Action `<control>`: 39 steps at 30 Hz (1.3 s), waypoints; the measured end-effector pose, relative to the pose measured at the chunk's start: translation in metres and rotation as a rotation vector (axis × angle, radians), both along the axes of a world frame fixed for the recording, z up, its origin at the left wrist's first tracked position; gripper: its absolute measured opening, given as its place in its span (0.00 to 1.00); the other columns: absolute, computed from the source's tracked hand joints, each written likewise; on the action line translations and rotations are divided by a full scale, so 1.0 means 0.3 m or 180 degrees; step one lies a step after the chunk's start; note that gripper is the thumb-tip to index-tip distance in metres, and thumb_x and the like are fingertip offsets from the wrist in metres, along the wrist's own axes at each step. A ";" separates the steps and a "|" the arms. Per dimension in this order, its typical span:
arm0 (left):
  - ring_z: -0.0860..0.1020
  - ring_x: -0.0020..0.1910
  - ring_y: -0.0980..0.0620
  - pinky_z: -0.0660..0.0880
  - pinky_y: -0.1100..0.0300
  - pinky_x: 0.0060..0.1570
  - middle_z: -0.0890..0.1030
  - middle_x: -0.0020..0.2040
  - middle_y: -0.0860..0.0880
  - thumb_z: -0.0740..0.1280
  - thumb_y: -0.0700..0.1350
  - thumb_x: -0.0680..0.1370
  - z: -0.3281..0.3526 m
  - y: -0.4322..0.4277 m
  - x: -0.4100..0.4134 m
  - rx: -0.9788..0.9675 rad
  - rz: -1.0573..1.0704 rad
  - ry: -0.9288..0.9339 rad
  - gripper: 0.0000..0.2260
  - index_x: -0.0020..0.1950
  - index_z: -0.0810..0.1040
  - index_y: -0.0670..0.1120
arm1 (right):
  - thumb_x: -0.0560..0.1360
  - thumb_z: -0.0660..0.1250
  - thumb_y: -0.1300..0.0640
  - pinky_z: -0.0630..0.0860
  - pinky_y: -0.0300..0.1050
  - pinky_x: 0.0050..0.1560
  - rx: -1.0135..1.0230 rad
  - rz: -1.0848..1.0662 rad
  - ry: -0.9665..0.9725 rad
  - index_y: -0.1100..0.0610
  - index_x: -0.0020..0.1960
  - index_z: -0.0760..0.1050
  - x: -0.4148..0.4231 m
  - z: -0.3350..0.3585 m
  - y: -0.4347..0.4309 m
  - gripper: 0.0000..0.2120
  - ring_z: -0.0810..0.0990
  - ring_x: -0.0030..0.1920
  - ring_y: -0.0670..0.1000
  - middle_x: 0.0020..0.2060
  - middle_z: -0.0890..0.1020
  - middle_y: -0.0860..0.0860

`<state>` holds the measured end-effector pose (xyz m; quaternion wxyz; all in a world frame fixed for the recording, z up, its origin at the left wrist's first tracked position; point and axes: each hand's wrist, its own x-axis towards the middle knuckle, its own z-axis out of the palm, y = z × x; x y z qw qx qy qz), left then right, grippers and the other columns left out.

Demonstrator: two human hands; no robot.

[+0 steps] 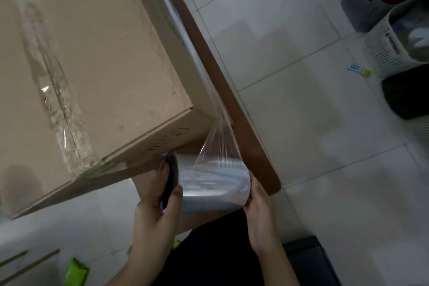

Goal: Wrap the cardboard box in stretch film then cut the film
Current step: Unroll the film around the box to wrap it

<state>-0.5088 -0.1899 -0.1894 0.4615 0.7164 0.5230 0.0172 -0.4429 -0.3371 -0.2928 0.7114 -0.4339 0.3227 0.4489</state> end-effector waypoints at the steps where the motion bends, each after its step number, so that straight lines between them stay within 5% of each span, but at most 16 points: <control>1: 0.65 0.59 0.79 0.64 0.83 0.51 0.74 0.64 0.62 0.66 0.40 0.78 -0.003 0.006 -0.008 0.0023 -0.0055 -0.0001 0.19 0.67 0.73 0.54 | 0.73 0.64 0.45 0.76 0.47 0.56 -0.0031 -0.0055 -0.0006 0.49 0.60 0.82 -0.019 -0.007 0.003 0.19 0.83 0.59 0.51 0.59 0.84 0.52; 10: 0.69 0.56 0.79 0.66 0.82 0.47 0.76 0.58 0.67 0.64 0.38 0.79 -0.019 0.101 -0.108 0.0156 -0.0548 -0.0116 0.18 0.62 0.75 0.58 | 0.82 0.59 0.59 0.78 0.50 0.62 -0.0410 -0.0470 0.0063 0.58 0.67 0.76 -0.204 -0.009 0.071 0.15 0.82 0.60 0.53 0.60 0.83 0.54; 15: 0.70 0.55 0.79 0.66 0.82 0.44 0.77 0.51 0.76 0.64 0.47 0.73 -0.044 0.187 -0.163 0.0060 -0.0833 -0.0133 0.15 0.54 0.76 0.67 | 0.80 0.63 0.55 0.73 0.57 0.67 -0.0682 -0.0958 0.0369 0.58 0.63 0.79 -0.303 -0.016 0.145 0.15 0.80 0.61 0.56 0.59 0.83 0.56; 22: 0.71 0.59 0.73 0.68 0.80 0.50 0.76 0.58 0.73 0.66 0.46 0.75 -0.093 0.268 -0.236 -0.0031 -0.1056 -0.0414 0.17 0.53 0.78 0.70 | 0.82 0.56 0.52 0.75 0.47 0.62 -0.0577 -0.1184 0.0002 0.48 0.60 0.80 -0.399 -0.050 0.194 0.15 0.82 0.58 0.47 0.58 0.84 0.48; 27: 0.73 0.59 0.71 0.71 0.71 0.51 0.76 0.59 0.72 0.66 0.45 0.77 -0.086 0.319 -0.304 -0.0202 -0.1235 -0.0556 0.16 0.54 0.79 0.68 | 0.79 0.62 0.52 0.80 0.33 0.43 -0.0520 -0.1487 -0.0332 0.52 0.61 0.81 -0.506 -0.049 0.220 0.14 0.85 0.53 0.44 0.55 0.86 0.47; 30: 0.73 0.58 0.72 0.71 0.72 0.51 0.77 0.58 0.72 0.63 0.51 0.73 -0.063 0.363 -0.337 -0.0340 -0.1265 -0.0624 0.15 0.57 0.79 0.64 | 0.71 0.67 0.45 0.82 0.38 0.45 -0.0474 -0.1585 -0.0416 0.54 0.60 0.81 -0.555 -0.031 0.264 0.21 0.85 0.53 0.48 0.54 0.86 0.50; 33: 0.73 0.56 0.75 0.68 0.81 0.45 0.77 0.57 0.73 0.64 0.49 0.74 -0.046 0.404 -0.367 -0.0405 -0.1401 -0.0721 0.15 0.56 0.79 0.66 | 0.77 0.66 0.52 0.82 0.44 0.50 -0.0617 -0.1592 -0.0209 0.54 0.53 0.83 -0.610 -0.034 0.309 0.10 0.85 0.50 0.50 0.48 0.87 0.51; 37: 0.74 0.55 0.74 0.68 0.81 0.45 0.77 0.54 0.75 0.64 0.43 0.78 -0.050 0.471 -0.415 -0.0528 -0.1667 -0.0666 0.17 0.52 0.79 0.69 | 0.82 0.58 0.60 0.78 0.30 0.40 -0.0529 -0.1738 -0.0212 0.54 0.40 0.85 -0.706 -0.031 0.366 0.19 0.85 0.39 0.39 0.42 0.85 0.51; 39: 0.73 0.57 0.73 0.68 0.80 0.47 0.77 0.56 0.73 0.64 0.47 0.75 -0.042 0.507 -0.441 -0.0547 -0.1825 -0.0669 0.15 0.57 0.78 0.65 | 0.79 0.63 0.52 0.80 0.32 0.44 -0.0650 -0.1896 -0.0349 0.53 0.51 0.85 -0.759 -0.031 0.399 0.12 0.85 0.47 0.42 0.49 0.87 0.47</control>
